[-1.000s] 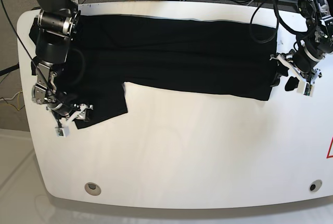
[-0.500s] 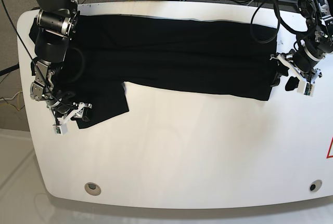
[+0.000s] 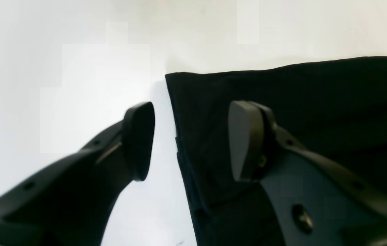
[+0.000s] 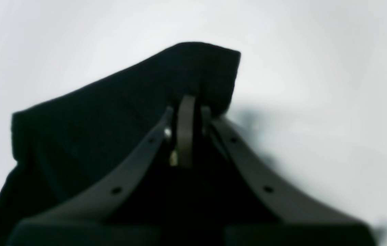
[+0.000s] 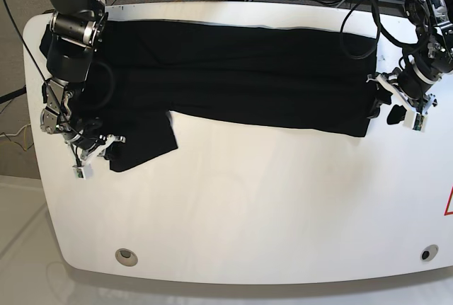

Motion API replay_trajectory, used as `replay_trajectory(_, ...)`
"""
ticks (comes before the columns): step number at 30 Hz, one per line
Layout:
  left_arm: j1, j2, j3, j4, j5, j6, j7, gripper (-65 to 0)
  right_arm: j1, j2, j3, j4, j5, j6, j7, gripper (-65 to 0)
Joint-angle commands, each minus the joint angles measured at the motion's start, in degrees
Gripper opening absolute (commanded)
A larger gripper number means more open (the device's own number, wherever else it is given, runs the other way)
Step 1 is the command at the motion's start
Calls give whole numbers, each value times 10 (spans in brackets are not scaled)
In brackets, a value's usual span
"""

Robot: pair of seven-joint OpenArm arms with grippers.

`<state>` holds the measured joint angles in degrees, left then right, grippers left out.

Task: Fold the T-shirt properly
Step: 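Move the right gripper to the folded shirt's end and grasp it, then pull the grasped shirt end toward the robot with the right gripper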

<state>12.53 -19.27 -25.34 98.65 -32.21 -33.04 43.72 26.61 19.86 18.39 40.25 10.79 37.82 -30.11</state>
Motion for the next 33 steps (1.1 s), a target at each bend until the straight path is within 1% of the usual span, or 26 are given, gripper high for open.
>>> replay_trajectory(1, -4, -10, -3, 12, -11, 0, -12, -329, 5, 4, -3, 4, -15, 6, -37, -650)
replay_trajectory(4, -4, -9, -2, 13, -12, -1, -10, -330, 5, 4, -3, 6, -14, 11, -35, -650)
replay_trajectory(6, -5, -8, -3, 11, -11, -1, -11, -328, 11, 4, -2, -2, -18, 8, -26, -650)
replay_trajectory(12, -3, -7, -2, 10, -10, -1, -10, -328, 10, 0, -1, -1, -19, 9, -28, -648)
replay_trajectory(14, -3, -7, -2, 11, -11, -1, -11, -329, 10, -5, 0, 1, -19, 9, -29, -644)
replay_trajectory(16, -4, -9, -3, 8, -11, 2, -15, -328, 10, -29, 5, 14, -11, 13, -37, -650)
replay_trajectory(22, -4, -8, -3, 7, -11, 2, -17, -328, 11, -38, 8, 38, 1, 20, -53, -650)
replay_trajectory(26, -4, -7, -3, 6, -11, 3, -19, -328, 15, -33, 9, 62, 31, 22, -81, -650)
replay_trajectory(28, -5, -6, -3, 7, -12, 1, -19, -325, 10, -27, 17, 71, 69, 22, -103, -650)
replay_trajectory(33, -6, -5, -4, 4, -12, 1, -21, -326, -1, -25, 20, 122, 129, 22, -151, -650)
